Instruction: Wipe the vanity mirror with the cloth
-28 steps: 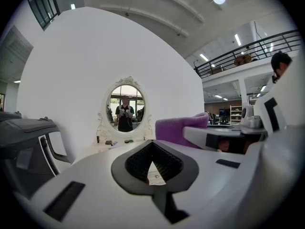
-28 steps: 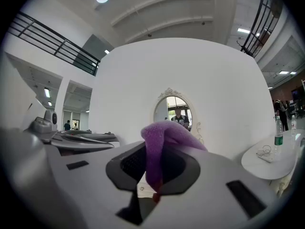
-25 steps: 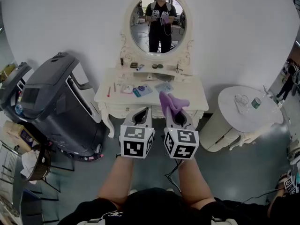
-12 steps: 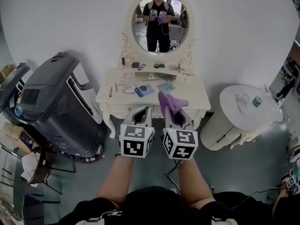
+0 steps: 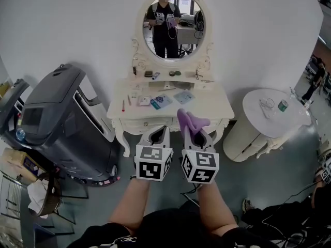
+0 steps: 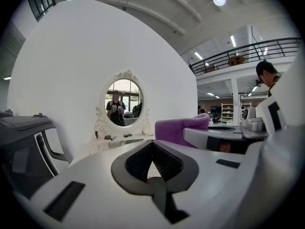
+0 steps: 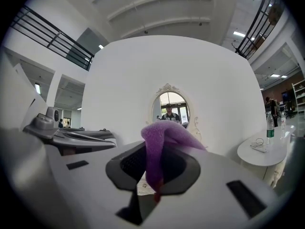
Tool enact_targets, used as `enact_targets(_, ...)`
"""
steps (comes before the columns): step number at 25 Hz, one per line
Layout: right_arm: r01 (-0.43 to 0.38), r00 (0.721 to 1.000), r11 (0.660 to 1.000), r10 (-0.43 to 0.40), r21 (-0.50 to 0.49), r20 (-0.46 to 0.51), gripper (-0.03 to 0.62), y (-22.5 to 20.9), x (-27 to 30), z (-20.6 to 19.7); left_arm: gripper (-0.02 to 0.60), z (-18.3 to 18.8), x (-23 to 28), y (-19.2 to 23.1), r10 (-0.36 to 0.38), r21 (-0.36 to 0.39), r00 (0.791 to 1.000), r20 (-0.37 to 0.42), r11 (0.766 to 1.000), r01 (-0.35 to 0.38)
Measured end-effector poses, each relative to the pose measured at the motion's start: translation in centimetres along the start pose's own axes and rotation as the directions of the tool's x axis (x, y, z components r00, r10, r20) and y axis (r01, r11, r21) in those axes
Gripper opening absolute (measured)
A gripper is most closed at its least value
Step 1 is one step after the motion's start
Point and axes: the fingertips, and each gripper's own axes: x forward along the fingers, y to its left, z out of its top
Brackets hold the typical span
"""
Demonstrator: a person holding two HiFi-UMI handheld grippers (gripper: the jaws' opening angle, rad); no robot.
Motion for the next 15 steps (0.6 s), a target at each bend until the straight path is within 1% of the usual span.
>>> enact_targets(7,0.018,1.0,1.0,-0.018,-0.025,0.016,0.055,0.1,2.1,0.4,-0.003,0.3,1.9,1.5,-0.01,0.009,1.0,-0.005,1.0,0.011)
enact_targets(15,-0.006,1.0,1.0,0.006,-0.002,0.031,0.055,-2.0,8.6,1.6,-0.003,2.1,7.8,4.4,0.021,0.032,1.0,-0.011,0.999,-0.02)
